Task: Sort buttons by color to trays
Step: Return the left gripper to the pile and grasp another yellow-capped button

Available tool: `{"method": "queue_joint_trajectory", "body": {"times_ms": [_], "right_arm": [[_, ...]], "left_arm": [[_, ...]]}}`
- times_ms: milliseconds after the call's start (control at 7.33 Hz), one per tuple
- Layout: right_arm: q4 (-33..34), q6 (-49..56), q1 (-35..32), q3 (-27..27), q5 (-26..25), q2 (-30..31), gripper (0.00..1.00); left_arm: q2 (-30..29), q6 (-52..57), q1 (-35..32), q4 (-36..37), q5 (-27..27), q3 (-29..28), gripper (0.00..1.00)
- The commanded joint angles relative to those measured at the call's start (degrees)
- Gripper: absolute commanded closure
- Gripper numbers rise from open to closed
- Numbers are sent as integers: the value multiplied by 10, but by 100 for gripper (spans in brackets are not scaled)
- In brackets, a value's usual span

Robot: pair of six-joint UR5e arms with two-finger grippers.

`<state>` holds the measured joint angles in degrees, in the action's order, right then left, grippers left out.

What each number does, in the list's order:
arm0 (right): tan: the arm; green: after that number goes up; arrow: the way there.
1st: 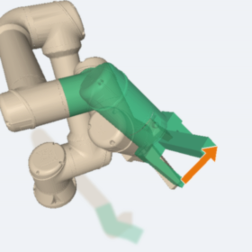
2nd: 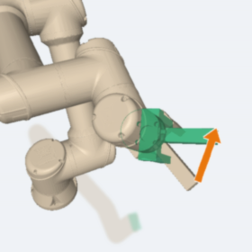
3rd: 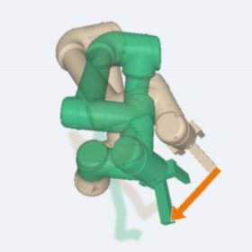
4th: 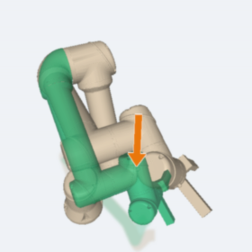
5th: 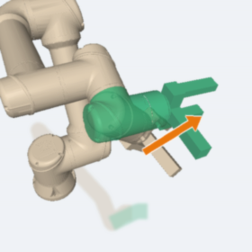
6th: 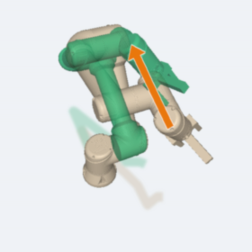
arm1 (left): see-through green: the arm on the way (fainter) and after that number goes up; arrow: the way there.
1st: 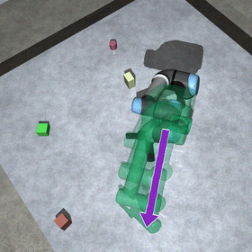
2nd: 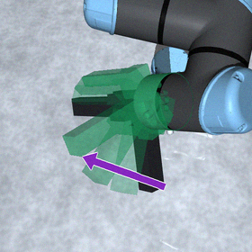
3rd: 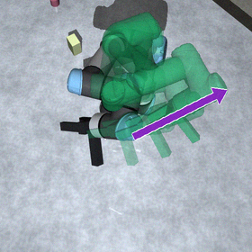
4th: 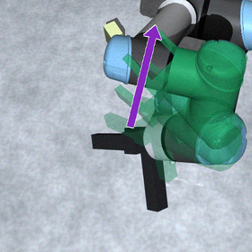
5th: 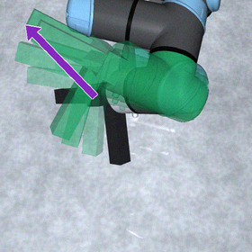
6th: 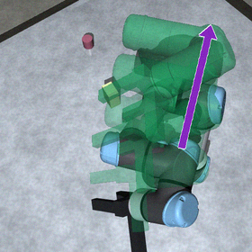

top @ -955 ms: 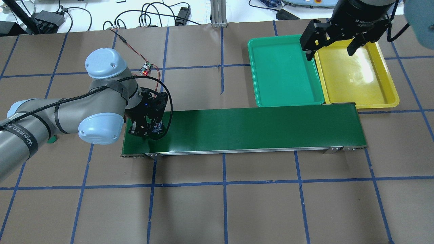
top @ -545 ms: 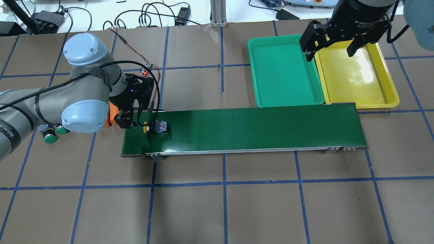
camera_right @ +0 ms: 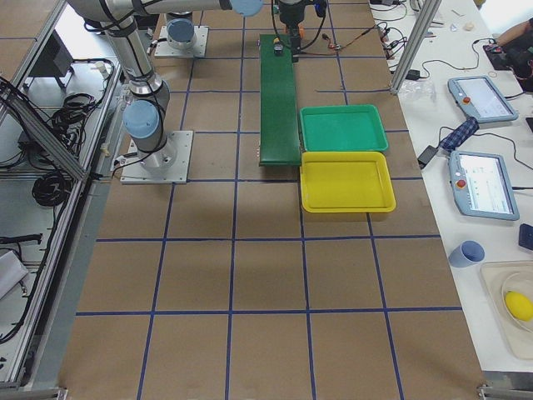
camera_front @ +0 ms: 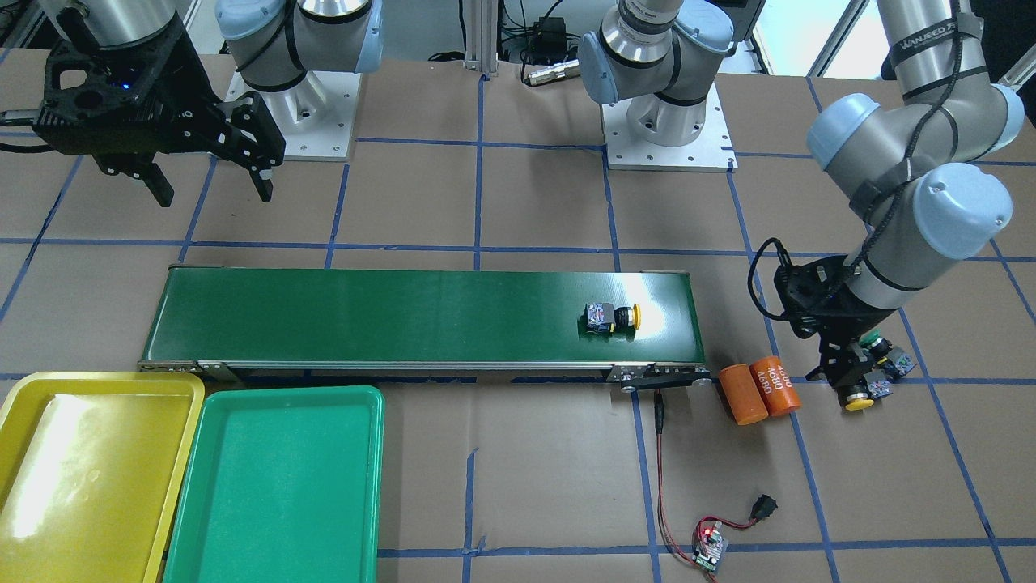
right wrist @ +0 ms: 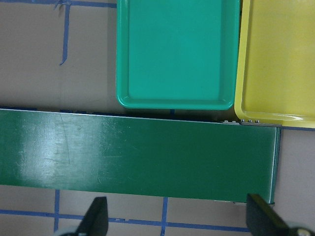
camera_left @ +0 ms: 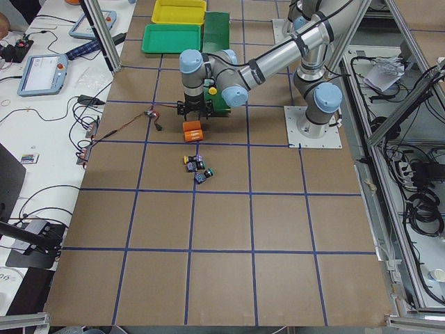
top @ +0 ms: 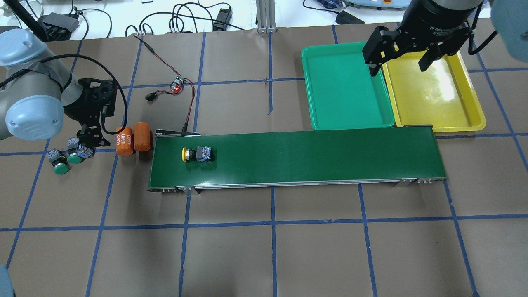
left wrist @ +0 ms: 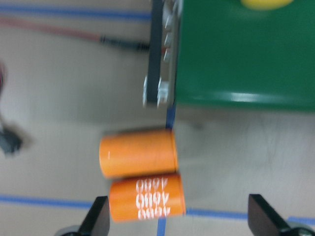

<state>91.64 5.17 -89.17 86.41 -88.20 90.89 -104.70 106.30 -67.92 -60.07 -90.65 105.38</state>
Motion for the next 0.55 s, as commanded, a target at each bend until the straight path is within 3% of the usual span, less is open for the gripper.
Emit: {"method": "queue_joint_trajectory", "body": {"times_ms": [0, 409], "right_arm": [[0, 0, 1, 0, 0, 0, 0], [3, -2, 1, 0, 0, 0, 0]], "left_arm": [[-42, 37, 71, 10, -1, -17, 0], [-90, 38, 97, 67, 1, -23, 0]]}}
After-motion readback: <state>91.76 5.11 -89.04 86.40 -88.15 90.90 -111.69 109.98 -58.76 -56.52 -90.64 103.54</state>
